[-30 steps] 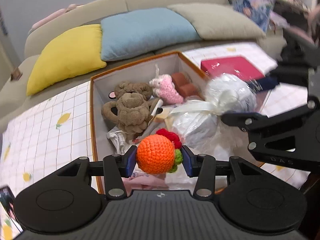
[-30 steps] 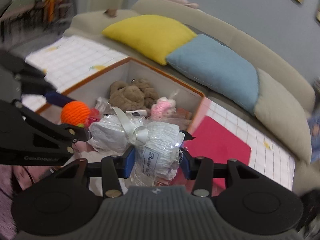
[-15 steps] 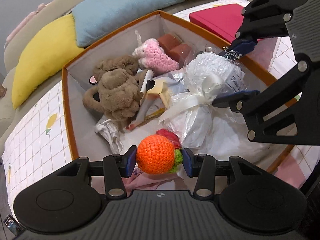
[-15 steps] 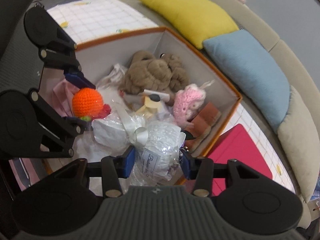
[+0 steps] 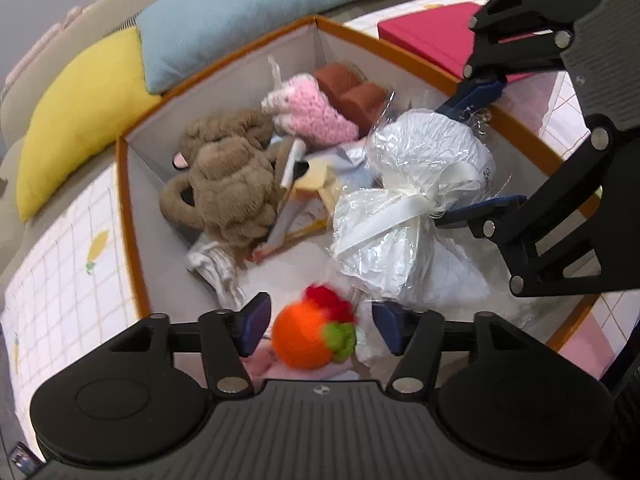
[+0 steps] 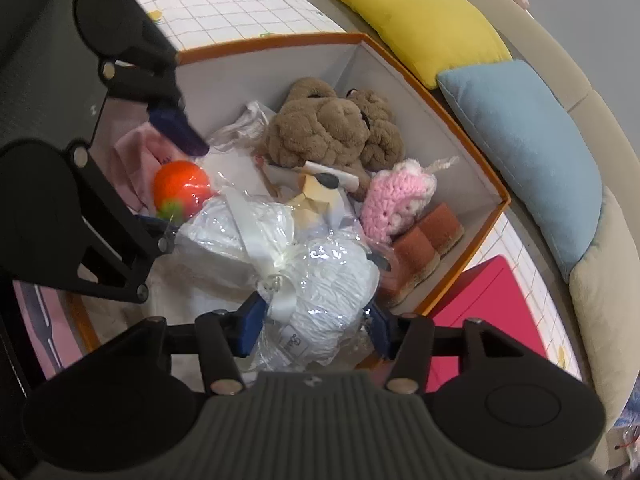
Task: Organize soft objects
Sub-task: 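Open the right tool to drop the plastic bag while the left tool releases the knitted fruit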
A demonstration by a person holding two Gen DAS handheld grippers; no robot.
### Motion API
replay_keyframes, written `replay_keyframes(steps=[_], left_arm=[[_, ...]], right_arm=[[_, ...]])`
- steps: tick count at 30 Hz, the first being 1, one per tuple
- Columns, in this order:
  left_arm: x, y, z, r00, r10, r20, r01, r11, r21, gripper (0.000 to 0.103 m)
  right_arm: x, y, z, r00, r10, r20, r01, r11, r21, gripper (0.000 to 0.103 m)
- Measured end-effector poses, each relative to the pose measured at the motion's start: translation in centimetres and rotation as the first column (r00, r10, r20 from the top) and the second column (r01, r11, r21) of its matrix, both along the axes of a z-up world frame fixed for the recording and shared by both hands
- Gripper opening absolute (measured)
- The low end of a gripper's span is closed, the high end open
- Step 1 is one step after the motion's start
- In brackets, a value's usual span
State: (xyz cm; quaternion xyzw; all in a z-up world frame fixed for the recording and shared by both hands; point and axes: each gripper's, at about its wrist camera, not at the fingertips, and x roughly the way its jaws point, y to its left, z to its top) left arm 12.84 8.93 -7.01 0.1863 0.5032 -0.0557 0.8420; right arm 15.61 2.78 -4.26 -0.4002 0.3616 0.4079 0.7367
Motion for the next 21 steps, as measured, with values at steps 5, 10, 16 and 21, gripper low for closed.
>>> replay_keyframes(steps=[5,10,16,21], left_arm=[[-0.8,-0.2,2.1,0.998,-0.036,0.053,0.035,0.999,0.014,0.082],[-1.2,-0.5,3.5,0.996,-0.049,0.080,0.044,0.997,0.070,0.084],[-2.2,-0.8,5.7,0.989,-0.038,0.144,0.025,0.996,0.086,0.084],[-3.2,-1.5,7.7,0.977,-0.028,0.211,0.011,0.997,0.081,0.084]], right_arm=[[-0.1,-0.3,2.0,0.998,0.046,0.035,-0.045,0.999,-0.010,0.074],[-0.1,-0.8,3.9,0.996,0.053,0.078,-0.051,0.998,-0.025,0.087],[-0.4,-2.5,6.0,0.994,0.012,0.107,-0.012,1.000,-0.001,0.090],[-1.1,-4.7,8.1,0.990,-0.072,0.122,0.064,0.995,0.071,0.093]])
